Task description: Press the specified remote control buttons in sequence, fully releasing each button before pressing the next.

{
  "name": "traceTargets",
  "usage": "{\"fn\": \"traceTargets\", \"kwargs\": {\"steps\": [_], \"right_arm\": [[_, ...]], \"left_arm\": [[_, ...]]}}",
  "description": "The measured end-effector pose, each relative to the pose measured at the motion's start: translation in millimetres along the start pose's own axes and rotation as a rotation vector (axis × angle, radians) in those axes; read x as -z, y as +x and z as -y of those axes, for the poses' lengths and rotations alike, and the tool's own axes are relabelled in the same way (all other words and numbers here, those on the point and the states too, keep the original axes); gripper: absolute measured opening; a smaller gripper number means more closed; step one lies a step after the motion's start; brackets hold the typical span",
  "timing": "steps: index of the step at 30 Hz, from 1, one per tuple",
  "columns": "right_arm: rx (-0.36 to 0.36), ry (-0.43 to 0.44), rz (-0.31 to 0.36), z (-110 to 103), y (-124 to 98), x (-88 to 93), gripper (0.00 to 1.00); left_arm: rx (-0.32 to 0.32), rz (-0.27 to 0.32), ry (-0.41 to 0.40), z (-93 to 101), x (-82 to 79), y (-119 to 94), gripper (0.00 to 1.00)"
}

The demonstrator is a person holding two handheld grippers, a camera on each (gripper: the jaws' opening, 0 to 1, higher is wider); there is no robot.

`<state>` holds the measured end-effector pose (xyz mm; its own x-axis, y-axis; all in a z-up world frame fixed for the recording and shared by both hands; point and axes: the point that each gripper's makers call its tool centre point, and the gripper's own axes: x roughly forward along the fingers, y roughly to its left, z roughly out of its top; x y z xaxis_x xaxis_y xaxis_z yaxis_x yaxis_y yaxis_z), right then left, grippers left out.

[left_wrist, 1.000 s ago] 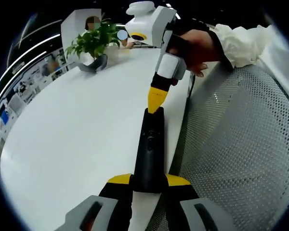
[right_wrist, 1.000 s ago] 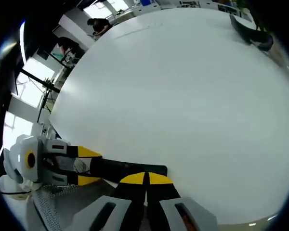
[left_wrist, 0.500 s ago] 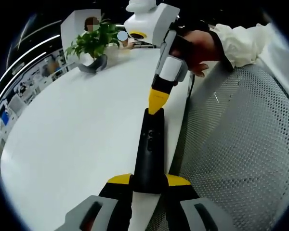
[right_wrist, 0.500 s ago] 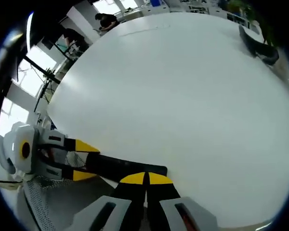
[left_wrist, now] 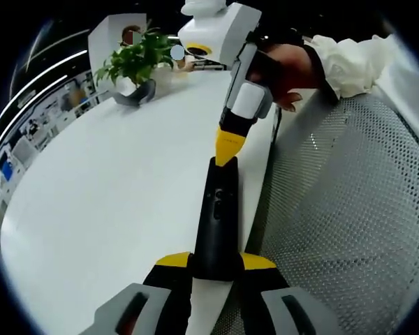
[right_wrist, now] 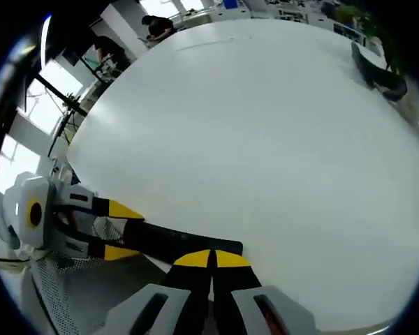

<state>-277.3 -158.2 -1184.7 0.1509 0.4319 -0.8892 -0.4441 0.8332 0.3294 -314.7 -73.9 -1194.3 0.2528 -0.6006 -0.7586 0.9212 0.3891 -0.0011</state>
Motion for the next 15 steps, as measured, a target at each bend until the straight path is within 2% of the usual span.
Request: {"fn": "traceTargets", "kwargs": {"steps": [3,9,13,15], "right_arm": [[-0.012,0.023,0.002,0.8,-0.8,-1.2,0.0],[-0.05,0.054,0.049,-3.1,-5.9,-8.8,0.0],[-0.086,0.056,0.048,-9.0,-4.4,-9.2,0.0],[-0.08,0.045,0.033,-10.0,-2.0,-6.4,0.0]], "left_arm": [[0.0,0.002,0.002,0.1,0.0,0.1,0.24],[-0.001,0.001,0.002,0.1,-0.1,0.2,0.24],[-0.001,0.001,0.004,0.2,-0.2,0.3,0.24],[-0.002,0.0,0.005,0.3,-0.3,0.3,0.24]]}}
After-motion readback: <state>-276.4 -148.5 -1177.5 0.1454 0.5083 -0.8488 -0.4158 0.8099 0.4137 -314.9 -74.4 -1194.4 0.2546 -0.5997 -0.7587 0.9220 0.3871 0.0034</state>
